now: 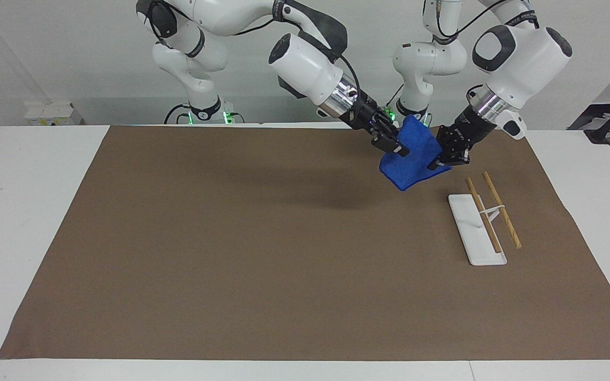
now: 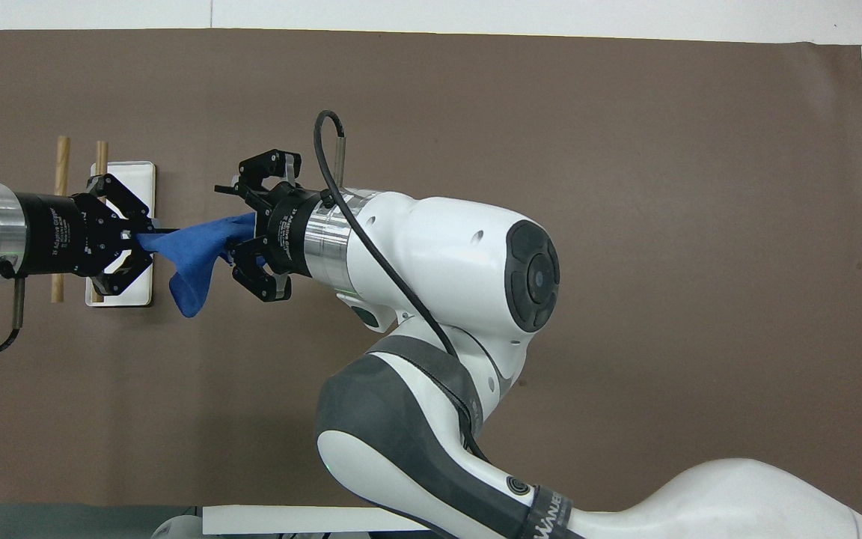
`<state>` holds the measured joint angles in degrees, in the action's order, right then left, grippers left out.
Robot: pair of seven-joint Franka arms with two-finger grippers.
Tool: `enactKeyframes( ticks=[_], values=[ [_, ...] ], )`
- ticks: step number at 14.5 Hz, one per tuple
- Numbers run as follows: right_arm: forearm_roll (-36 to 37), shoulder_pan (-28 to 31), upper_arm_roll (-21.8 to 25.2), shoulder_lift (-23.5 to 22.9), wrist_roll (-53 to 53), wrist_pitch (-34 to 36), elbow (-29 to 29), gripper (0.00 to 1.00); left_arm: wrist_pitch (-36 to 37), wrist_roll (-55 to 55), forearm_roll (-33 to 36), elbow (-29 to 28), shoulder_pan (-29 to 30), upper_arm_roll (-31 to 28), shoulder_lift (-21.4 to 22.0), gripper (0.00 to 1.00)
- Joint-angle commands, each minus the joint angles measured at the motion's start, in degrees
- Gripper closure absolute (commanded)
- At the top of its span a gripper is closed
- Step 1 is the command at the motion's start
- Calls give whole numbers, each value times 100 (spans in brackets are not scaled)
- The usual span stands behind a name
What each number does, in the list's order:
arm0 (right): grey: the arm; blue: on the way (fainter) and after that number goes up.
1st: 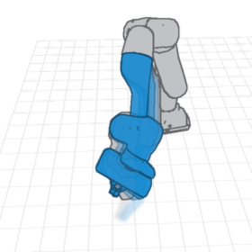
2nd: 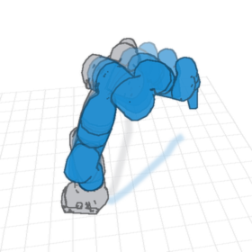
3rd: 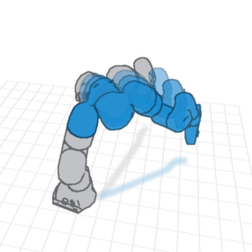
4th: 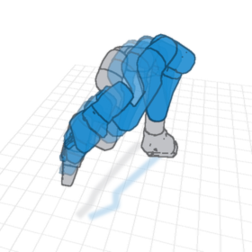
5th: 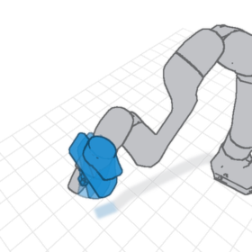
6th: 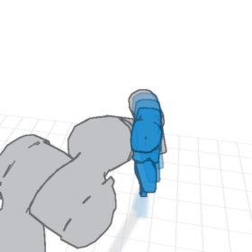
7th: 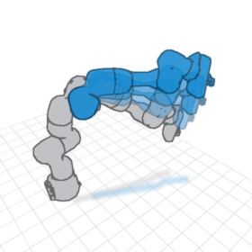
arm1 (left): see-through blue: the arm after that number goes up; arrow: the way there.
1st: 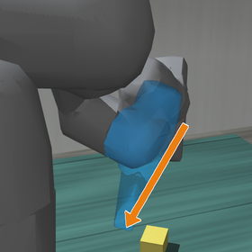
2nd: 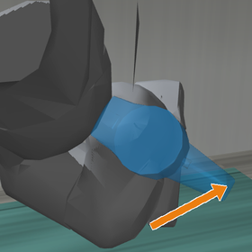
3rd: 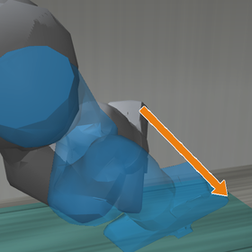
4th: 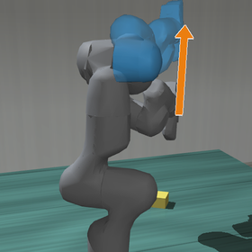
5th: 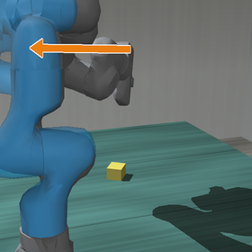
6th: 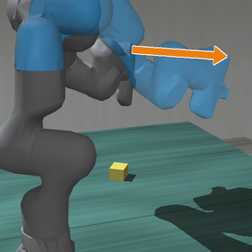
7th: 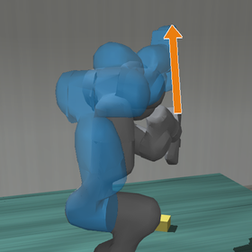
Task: Right arm passes towel to left arm to hang
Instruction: 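Open the right gripper and withdraw it while the left gripper holds the towel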
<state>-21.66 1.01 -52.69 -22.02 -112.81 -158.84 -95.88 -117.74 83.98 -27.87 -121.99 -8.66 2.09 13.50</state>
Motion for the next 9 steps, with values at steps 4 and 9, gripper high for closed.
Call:
enactKeyframes(
  ticks=[4,9],
  values=[
    [-40,-180,706,653,2996,-15,-623,0,-574,-891,-8,34,-66,-51,-93,100],
    [-31,-110,1645,1260,5730,484,-1503,0,-635,-1455,-8,69,-4,-51,-128,100]
  ],
)
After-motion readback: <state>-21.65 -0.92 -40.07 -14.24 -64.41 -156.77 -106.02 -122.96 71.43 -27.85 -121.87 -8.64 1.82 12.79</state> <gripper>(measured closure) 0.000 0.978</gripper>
